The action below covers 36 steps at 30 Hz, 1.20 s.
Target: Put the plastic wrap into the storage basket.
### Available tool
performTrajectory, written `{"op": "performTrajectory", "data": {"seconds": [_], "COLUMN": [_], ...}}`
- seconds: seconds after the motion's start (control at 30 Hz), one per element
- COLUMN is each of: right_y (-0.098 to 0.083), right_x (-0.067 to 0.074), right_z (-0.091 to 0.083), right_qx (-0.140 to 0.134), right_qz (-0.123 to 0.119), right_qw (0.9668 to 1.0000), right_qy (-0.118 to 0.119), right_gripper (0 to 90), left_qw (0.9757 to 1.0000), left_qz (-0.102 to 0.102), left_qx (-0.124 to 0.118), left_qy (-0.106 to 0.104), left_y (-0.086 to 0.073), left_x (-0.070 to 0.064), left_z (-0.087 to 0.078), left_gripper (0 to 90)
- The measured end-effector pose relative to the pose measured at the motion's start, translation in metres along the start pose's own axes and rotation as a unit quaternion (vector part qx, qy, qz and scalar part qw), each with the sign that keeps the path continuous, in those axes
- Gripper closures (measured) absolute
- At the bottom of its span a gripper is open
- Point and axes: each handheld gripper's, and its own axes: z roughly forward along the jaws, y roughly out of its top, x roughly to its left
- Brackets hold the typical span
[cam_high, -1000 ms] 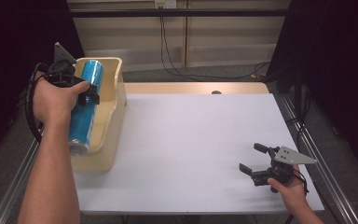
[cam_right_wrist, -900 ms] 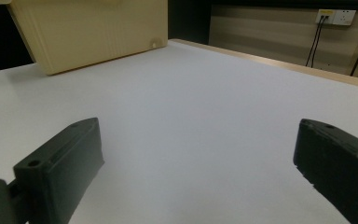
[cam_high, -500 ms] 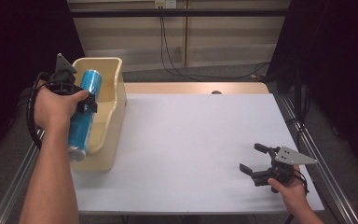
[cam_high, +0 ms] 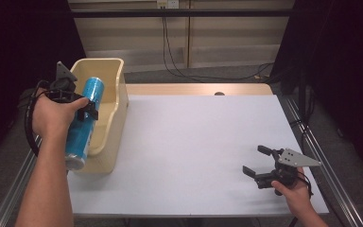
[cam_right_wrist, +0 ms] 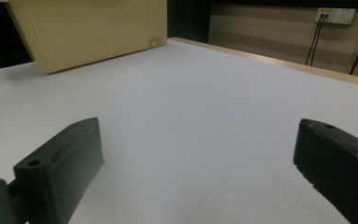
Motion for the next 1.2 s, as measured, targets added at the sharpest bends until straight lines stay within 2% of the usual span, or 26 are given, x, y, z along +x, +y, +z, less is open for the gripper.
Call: {"op": "performTrajectory", "data": {"seconds": [0.33,0.43,0.5,0.73,0.77,0.8,0.83,0.87,0.9,0.93,1.0,1.07,1.1,1.2], "right_y": [0.0,0.0,0.0,0.0,0.0,0.0,0.0,0.0,-0.001,0.0,0.0,0.0,0.0,0.0], "right_x": [0.001,0.001,0.001,0.001,0.001,0.001,0.001,0.001,0.001,0.001,0.002,0.003,0.003,0.004], "right_z": [0.0,0.0,0.0,0.001,0.001,0.001,0.001,0.001,0.001,0.001,0.001,0.002,0.002,0.0], "right_qx": [0.0,-0.001,0.0,0.001,0.002,0.002,0.002,0.002,0.002,0.003,0.003,0.003,0.004,0.002], "right_qz": [-0.001,-0.001,-0.002,-0.001,-0.002,-0.002,0.0,-0.001,-0.001,-0.002,-0.003,-0.006,-0.007,-0.004], "right_qw": [1.0,1.0,1.0,1.0,1.0,1.0,1.0,1.0,1.0,1.0,1.0,1.0,1.0,1.0], "right_qy": [0.001,0.001,0.001,0.002,0.002,0.001,0.001,0.001,0.001,0.001,0.002,0.002,0.002,0.001], "right_gripper": [1.3,1.3,1.3,1.3,1.3,1.3,1.3,1.3,1.3,1.3,1.3,1.3,1.4,1.3], "left_qw": [0.9999,0.9999,0.9999,0.9999,0.9999,0.9996,0.9978,0.9957,0.9956,0.9956,0.9945,0.9935,0.9919,0.9901], "left_qz": [-0.005,0.0,-0.01,-0.005,-0.008,-0.008,-0.018,-0.021,-0.016,-0.012,-0.005,-0.002,-0.004,0.011], "left_qx": [0.011,0.01,0.007,0.013,0.004,-0.02,-0.042,-0.064,-0.065,-0.072,-0.085,-0.09,-0.099,-0.105], "left_qy": [-0.005,-0.007,-0.009,-0.007,-0.01,-0.02,-0.047,-0.063,-0.065,-0.058,-0.061,-0.071,-0.08,-0.093], "left_y": [-0.003,-0.003,-0.004,-0.003,-0.003,-0.002,-0.001,0.0,0.003,0.004,0.005,0.004,0.004,0.003], "left_x": [0.003,0.005,0.005,0.006,0.006,0.008,0.008,0.007,0.003,-0.001,-0.006,-0.011,-0.015,-0.024], "left_z": [0.004,0.006,0.008,0.017,0.016,0.01,0.001,-0.007,-0.018,-0.025,-0.033,-0.033,-0.029,-0.019], "left_gripper": [31.9,31.8,31.7,31.6,31.7,34.0,40.4,39.2,39.8,37.2,34.2,34.0,33.9,30.0]}}
